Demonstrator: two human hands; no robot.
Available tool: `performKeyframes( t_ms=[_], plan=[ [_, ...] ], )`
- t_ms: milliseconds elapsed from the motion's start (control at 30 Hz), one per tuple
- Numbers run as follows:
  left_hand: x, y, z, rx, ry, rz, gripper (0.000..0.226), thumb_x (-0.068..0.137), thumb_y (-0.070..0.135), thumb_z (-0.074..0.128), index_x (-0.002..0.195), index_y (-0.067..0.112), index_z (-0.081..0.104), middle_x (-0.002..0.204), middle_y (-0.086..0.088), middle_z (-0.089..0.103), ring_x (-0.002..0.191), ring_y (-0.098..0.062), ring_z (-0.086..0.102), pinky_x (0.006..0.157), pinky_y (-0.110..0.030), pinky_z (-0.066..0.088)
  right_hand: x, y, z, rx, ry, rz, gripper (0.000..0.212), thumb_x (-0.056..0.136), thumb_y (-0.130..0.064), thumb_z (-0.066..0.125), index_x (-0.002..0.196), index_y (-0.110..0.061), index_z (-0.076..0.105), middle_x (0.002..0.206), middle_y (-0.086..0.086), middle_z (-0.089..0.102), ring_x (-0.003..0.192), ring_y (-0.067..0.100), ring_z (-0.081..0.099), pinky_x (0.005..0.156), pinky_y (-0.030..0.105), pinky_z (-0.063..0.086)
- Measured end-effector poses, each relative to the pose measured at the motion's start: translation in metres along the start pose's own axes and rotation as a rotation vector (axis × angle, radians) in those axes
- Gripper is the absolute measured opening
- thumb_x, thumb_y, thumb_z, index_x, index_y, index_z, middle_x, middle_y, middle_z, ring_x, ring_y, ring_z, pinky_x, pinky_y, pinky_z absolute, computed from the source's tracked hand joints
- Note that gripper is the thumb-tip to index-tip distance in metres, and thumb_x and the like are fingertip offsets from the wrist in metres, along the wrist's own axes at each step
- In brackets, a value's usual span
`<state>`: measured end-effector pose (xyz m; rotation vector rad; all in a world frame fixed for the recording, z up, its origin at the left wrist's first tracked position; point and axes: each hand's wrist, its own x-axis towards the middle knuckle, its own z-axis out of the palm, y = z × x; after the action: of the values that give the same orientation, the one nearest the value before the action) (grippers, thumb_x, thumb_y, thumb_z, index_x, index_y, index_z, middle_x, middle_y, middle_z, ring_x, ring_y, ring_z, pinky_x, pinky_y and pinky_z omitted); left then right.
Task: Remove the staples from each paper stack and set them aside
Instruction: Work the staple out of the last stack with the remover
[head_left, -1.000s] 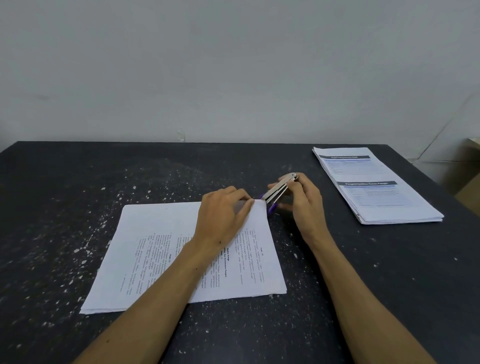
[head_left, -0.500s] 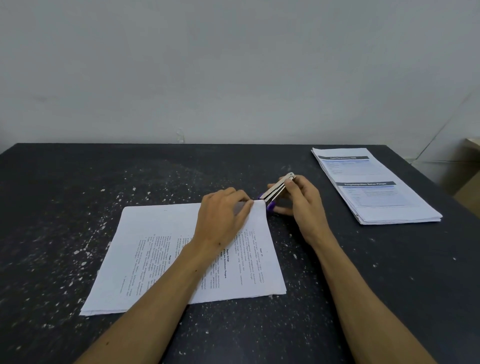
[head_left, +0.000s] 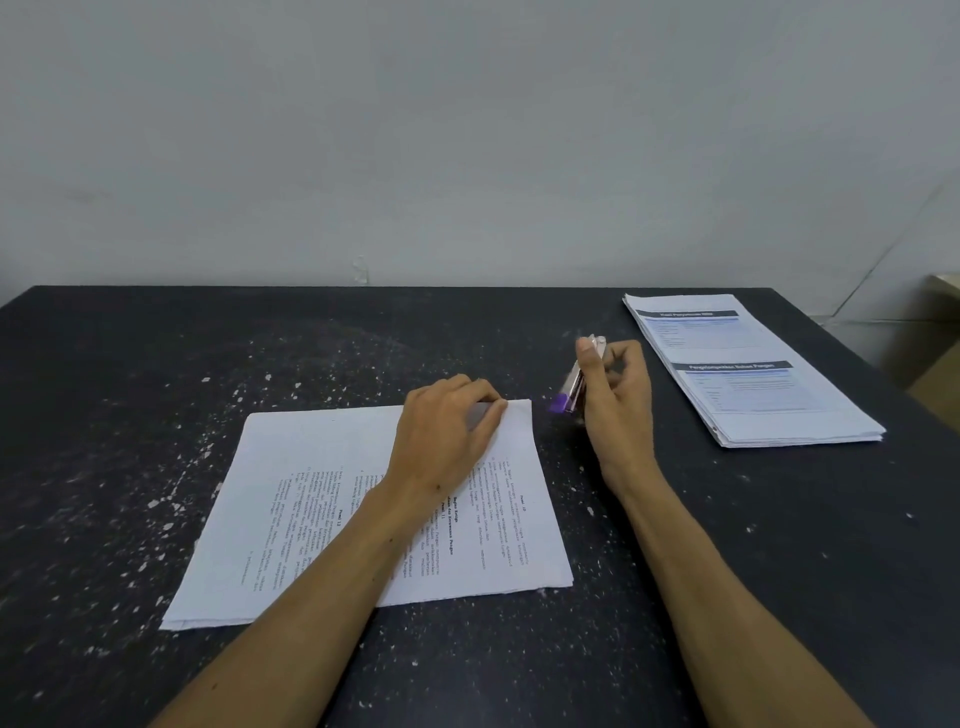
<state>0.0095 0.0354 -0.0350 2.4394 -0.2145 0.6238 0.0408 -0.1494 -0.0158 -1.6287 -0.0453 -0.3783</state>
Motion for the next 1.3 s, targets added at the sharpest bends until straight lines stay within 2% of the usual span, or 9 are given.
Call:
performKeyframes(
  t_ms=[100, 200, 267, 367, 467, 600, 733, 1000, 1300],
  plan=[
    [0.0, 0.0, 0.0, -0.005, -0.004, -0.007, 0.027, 0.097, 0.039, 0.067, 0.11, 0.018, 0.077, 0.11, -0.003, 0.077, 0.095, -0.017, 0.069, 0.101, -0.045, 0.055, 0.001, 0.0, 0.001, 0.067, 0.023, 0.083, 0.036, 0.096, -0.048, 0.069, 0.09, -0.02, 0.048, 0.071, 0.002, 0.051, 0.065, 0.017, 0.045, 0.064, 0.036, 0.043],
    [0.0, 0.0, 0.0, 0.0, -0.005, -0.007, 0.026, 0.097, 0.039, 0.067, 0.11, 0.018, 0.077, 0.109, -0.002, 0.077, 0.095, -0.016, 0.069, 0.101, -0.046, 0.055, 0.001, 0.001, 0.002, 0.073, -0.024, 0.169, 0.032, 0.092, -0.05, 0.073, 0.102, -0.022, 0.063, 0.072, -0.005, 0.066, 0.071, 0.018, 0.06, 0.076, 0.047, 0.055],
    [0.0, 0.0, 0.0, 0.003, -0.008, -0.006, 0.026, 0.097, 0.038, 0.067, 0.11, 0.017, 0.077, 0.109, -0.003, 0.077, 0.095, -0.016, 0.068, 0.101, -0.045, 0.055, -0.001, 0.001, 0.002, 0.06, -0.048, 0.147, 0.032, 0.092, -0.051, 0.073, 0.098, -0.02, 0.07, 0.069, -0.002, 0.064, 0.07, 0.02, 0.06, 0.081, 0.05, 0.056],
    [0.0, 0.0, -0.001, 0.011, -0.015, -0.004, 0.026, 0.098, 0.039, 0.066, 0.11, 0.019, 0.077, 0.109, -0.002, 0.077, 0.095, -0.015, 0.068, 0.1, -0.044, 0.055, -0.001, -0.001, 0.003, 0.066, 0.0, 0.125, 0.033, 0.098, -0.044, 0.069, 0.099, -0.012, 0.061, 0.077, 0.002, 0.073, 0.066, 0.018, 0.062, 0.066, 0.038, 0.053],
    [0.0, 0.001, -0.001, 0.016, -0.027, -0.01, 0.027, 0.098, 0.04, 0.066, 0.111, 0.019, 0.077, 0.111, -0.002, 0.076, 0.097, -0.016, 0.068, 0.102, -0.043, 0.054, 0.0, 0.0, 0.004, 0.048, 0.068, 0.155, 0.029, 0.103, -0.043, 0.059, 0.099, -0.016, 0.05, 0.082, 0.009, 0.077, 0.054, 0.017, 0.061, 0.049, 0.029, 0.048],
    [0.0, 0.002, -0.001, 0.018, -0.024, -0.005, 0.026, 0.098, 0.039, 0.066, 0.111, 0.019, 0.077, 0.11, -0.002, 0.076, 0.097, -0.016, 0.068, 0.102, -0.043, 0.054, -0.001, 0.0, 0.004, -0.102, 0.198, 0.144, 0.026, 0.101, -0.046, 0.057, 0.093, -0.022, 0.048, 0.083, 0.01, 0.073, 0.061, 0.02, 0.065, 0.06, 0.04, 0.056],
    [0.0, 0.002, -0.001, 0.03, -0.024, 0.002, 0.025, 0.098, 0.039, 0.067, 0.11, 0.019, 0.077, 0.108, -0.002, 0.076, 0.096, -0.016, 0.068, 0.1, -0.044, 0.055, -0.006, 0.001, 0.01, -0.173, 0.113, 0.088, 0.02, 0.102, -0.031, 0.057, 0.1, -0.015, 0.047, 0.081, 0.012, 0.074, 0.05, 0.013, 0.067, 0.051, 0.027, 0.053],
    [0.001, 0.003, -0.002, 0.042, -0.038, 0.006, 0.027, 0.097, 0.04, 0.067, 0.109, 0.018, 0.077, 0.106, -0.002, 0.077, 0.094, -0.016, 0.068, 0.097, -0.044, 0.056, -0.005, 0.005, 0.021, -0.264, 0.017, 0.07, 0.02, 0.1, -0.037, 0.061, 0.094, -0.023, 0.048, 0.087, 0.008, 0.068, 0.08, 0.029, 0.072, 0.07, 0.041, 0.061],
    [0.0, 0.004, -0.003, 0.019, -0.059, -0.012, 0.042, 0.093, 0.05, 0.053, 0.109, 0.021, 0.077, 0.106, 0.001, 0.077, 0.094, -0.015, 0.069, 0.096, -0.046, 0.056, 0.005, -0.002, 0.033, -0.268, -0.046, 0.067, 0.025, 0.103, -0.041, 0.058, 0.096, -0.02, 0.046, 0.081, 0.002, 0.061, 0.076, 0.017, 0.064, 0.06, 0.02, 0.048]
  ],
)
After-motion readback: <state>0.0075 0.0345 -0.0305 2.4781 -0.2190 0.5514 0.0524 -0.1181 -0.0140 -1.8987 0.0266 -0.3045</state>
